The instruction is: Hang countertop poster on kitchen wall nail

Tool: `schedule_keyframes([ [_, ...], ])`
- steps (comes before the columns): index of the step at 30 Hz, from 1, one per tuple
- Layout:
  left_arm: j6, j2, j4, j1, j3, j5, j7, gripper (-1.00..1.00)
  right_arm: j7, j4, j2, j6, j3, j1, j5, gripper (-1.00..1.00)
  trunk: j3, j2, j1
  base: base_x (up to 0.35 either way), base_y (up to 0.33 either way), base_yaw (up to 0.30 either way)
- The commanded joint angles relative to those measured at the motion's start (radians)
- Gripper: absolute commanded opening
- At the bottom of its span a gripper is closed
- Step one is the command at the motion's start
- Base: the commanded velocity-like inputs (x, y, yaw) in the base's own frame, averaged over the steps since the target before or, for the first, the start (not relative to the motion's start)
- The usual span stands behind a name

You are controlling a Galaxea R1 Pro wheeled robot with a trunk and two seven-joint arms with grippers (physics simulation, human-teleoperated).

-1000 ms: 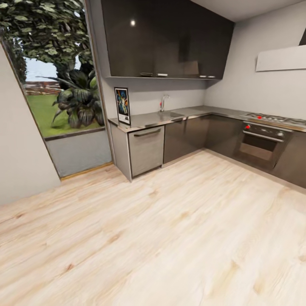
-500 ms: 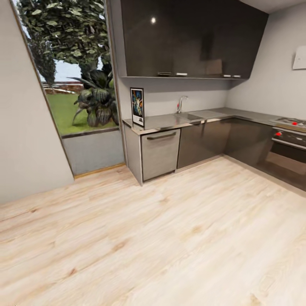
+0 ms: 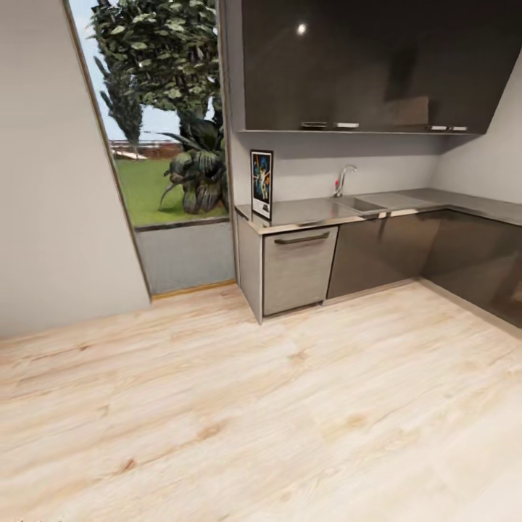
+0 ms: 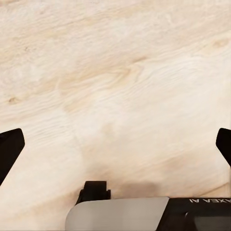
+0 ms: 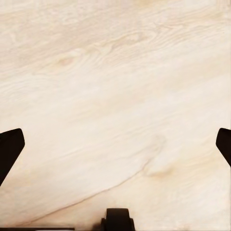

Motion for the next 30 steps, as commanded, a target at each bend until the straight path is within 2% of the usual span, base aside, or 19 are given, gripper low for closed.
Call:
schedule_keyframes([
  [1,0.000,-0.001,-0.002,0.000,0.002,0.000,0.000,1.00,0.000,0.001,0.000,-0.003,0.001,0.000,0.001,1.00,-0.001,0.000,0.000,0.254,-0.221,0.285],
  [19,0.000,-0.001,-0.002,0.000,0.002,0.000,0.002,1.00,0.000,0.001,0.000,-0.003,0.001,0.000,0.001,1.00,-0.001,0.000,0.000,0.251,-0.221,0.281],
  [30,-0.001,0.000,-0.002,0.000,0.002,0.000,0.002,1.00,0.001,0.000,-0.007,-0.003,-0.007,0.000,-0.005,1.00,-0.001,0.000,0.000,0.281,-0.173,0.063],
])
